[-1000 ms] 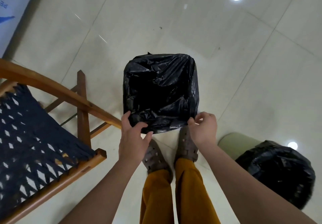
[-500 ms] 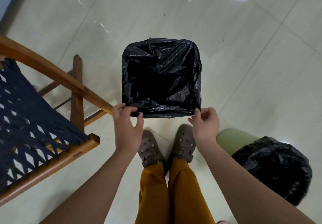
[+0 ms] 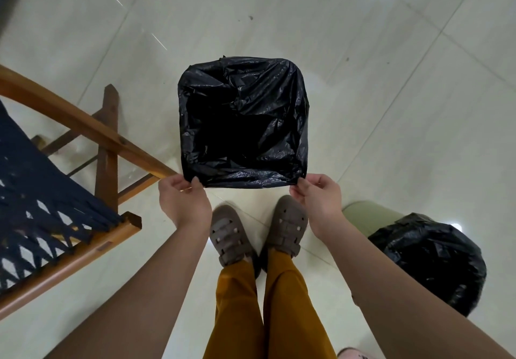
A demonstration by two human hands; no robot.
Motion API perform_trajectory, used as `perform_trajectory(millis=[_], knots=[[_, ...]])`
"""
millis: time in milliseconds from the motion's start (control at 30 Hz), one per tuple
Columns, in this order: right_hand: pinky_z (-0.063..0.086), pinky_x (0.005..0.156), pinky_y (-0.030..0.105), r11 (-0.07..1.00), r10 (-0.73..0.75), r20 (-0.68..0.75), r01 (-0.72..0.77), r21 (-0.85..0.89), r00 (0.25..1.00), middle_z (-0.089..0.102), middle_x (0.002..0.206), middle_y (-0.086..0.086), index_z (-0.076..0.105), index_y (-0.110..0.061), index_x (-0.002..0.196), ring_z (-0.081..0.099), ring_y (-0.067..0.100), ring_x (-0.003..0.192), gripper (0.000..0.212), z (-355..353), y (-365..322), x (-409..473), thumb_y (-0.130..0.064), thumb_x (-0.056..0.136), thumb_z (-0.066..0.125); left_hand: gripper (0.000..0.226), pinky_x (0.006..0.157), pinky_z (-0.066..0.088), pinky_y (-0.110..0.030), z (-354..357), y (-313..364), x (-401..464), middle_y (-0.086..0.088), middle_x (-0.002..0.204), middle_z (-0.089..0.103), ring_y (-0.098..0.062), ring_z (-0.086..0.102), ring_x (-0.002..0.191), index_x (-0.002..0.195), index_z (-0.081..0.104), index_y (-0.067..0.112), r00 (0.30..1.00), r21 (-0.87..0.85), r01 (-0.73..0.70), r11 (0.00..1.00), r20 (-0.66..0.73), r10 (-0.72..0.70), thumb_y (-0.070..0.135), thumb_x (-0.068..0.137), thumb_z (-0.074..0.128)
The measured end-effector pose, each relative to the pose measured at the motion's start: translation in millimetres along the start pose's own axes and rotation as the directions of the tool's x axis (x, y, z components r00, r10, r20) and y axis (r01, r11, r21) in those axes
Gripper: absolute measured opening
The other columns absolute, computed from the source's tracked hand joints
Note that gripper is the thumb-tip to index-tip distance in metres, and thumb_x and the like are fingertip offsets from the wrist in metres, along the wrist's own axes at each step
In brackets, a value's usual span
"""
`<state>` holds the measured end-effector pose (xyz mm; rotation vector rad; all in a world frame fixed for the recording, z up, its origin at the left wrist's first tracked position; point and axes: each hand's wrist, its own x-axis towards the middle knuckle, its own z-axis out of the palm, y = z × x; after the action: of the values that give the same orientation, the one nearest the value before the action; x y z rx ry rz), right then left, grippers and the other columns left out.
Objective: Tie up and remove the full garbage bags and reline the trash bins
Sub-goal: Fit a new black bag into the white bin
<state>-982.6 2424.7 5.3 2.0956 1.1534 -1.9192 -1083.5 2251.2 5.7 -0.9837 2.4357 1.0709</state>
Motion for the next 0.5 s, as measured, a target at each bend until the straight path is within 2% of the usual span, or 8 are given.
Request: perform_trajectory(millis=[200,333,500], knots=[[0.058,0.070,0.023,0.998,-0.029,-0.014,0.028,-0.062,1.000,0.059,0.083,0.010,0.054,-0.007,0.084,0.065,0.020,0.074,0.015,4.6,-2.8,-1.1,0.005,0.093,0.056,0.019,0.060,0.045,-0.019,1.0,-3.4,4.1,0.003,0.081,0.061,-0.016,0.062,0.077,0.096,0.057,0.017,0.996,0.009,0.087,0.996,0.007,-0.087,0.001,0.088,0.064],[0.058,0.071,0.025,0.997,-0.034,-0.025,0.032,-0.076,0.999,0.058,0.080,0.009,0.052,-0.008,0.082,0.064,0.020,0.072,0.019,5.8,-3.4,3.0,0.006,0.093,0.055,0.018,0.060,0.047,-0.020,4.9,-7.5,7.6,0.000,0.081,0.064,-0.016,0.063,0.074,0.095,0.062,0.014,0.985,-0.012,0.173,0.985,0.013,-0.173,-0.001,0.086,0.064],[0.057,0.070,0.023,0.996,-0.035,0.007,0.036,-0.078,0.999,0.058,0.082,0.010,0.053,-0.007,0.082,0.063,0.019,0.076,0.018,4.1,-2.0,17.0,0.008,0.093,0.054,0.016,0.056,0.042,-0.019,6.4,-14.0,16.0,0.001,0.074,0.063,-0.014,0.056,0.065,0.091,0.066,0.012,0.989,0.002,0.139,0.990,0.047,-0.139,-0.001,0.082,0.061]])
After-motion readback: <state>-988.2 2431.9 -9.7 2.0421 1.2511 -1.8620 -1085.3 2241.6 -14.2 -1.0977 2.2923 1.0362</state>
